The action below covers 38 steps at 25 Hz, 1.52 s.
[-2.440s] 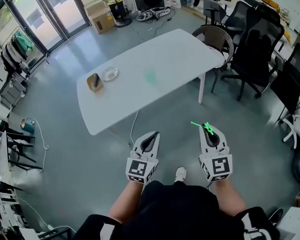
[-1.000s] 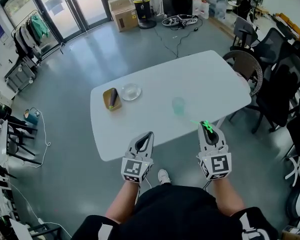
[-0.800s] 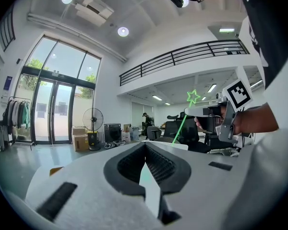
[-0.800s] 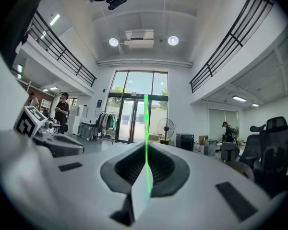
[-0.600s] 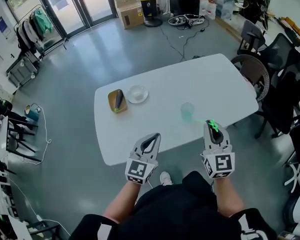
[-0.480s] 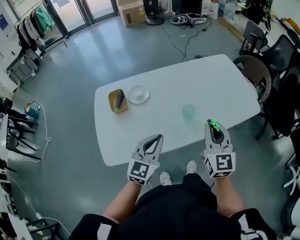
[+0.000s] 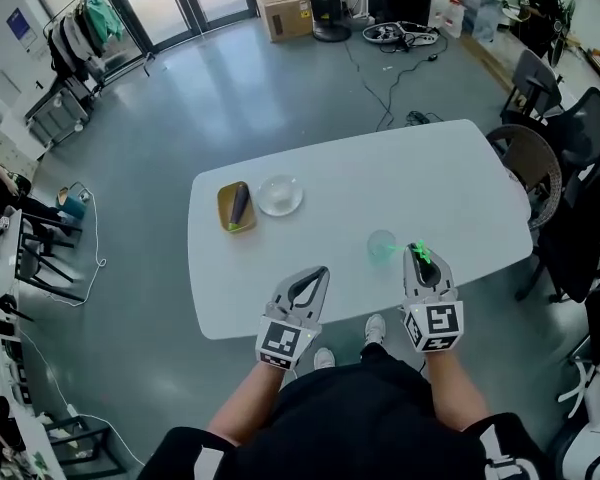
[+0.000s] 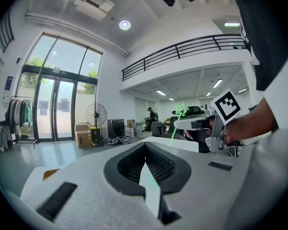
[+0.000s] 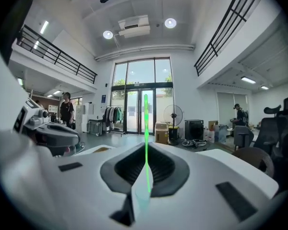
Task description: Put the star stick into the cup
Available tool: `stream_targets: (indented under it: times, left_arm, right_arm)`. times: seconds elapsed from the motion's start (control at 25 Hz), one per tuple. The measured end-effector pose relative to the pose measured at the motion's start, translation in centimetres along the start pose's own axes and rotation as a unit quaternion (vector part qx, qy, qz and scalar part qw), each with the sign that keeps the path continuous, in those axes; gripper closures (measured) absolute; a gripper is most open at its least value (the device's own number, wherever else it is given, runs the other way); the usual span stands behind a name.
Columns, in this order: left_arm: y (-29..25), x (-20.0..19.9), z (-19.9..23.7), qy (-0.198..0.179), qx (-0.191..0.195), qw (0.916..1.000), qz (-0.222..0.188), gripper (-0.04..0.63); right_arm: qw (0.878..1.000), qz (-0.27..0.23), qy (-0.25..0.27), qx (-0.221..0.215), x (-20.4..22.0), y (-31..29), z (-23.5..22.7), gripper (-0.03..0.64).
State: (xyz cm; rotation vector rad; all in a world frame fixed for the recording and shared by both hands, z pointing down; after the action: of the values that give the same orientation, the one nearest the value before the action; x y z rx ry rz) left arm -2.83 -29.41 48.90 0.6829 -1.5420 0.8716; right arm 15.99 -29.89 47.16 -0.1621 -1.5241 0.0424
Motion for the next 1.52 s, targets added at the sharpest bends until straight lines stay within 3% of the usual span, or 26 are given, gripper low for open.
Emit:
stream_targets:
  times: [0.28,0.64,1.16,1.52]
  left_arm:
    - [-3.0,-0.1,2.7,0.030,-0.038,0.9988,0.010,0.584]
    - [-4.5,2.4,3.4,0.047,-0.047,0.9975,0.026,0.584]
    - [-5.0,3.0,3.8,0.057,-0.059,0.9959,0.039,0.584]
    - [-5.8,3.4,3.5,0.038,-0.050,0.9965,0.055,0.584]
  right_arm:
    - [0.998,0.054,-0.022,-0.039,3.2,-4.3,-1.3,0.598]
    - [0.991,0.105,-0.041,-0.075,7.1,-7.0,-1.1,0.598]
    - [0.982,0.139,-0.089,-0.093,9.6,-8.1,-0.8,0.598]
    - [0.974,0.155,-0.144,-0.078,10.7,-9.4,-2.8,0.597]
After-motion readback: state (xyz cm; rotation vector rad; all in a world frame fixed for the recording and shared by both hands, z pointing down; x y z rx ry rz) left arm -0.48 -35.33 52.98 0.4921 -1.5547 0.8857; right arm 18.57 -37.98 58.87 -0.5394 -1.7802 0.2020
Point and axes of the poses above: the fingertips, and each gripper's own axes: y backward along the fingers, z to its left, x out of its underside, the point moved 2 cm from there along y, backward along the fingers, and after that the axes turned 9 degrees about x, right-handed, at the moved point
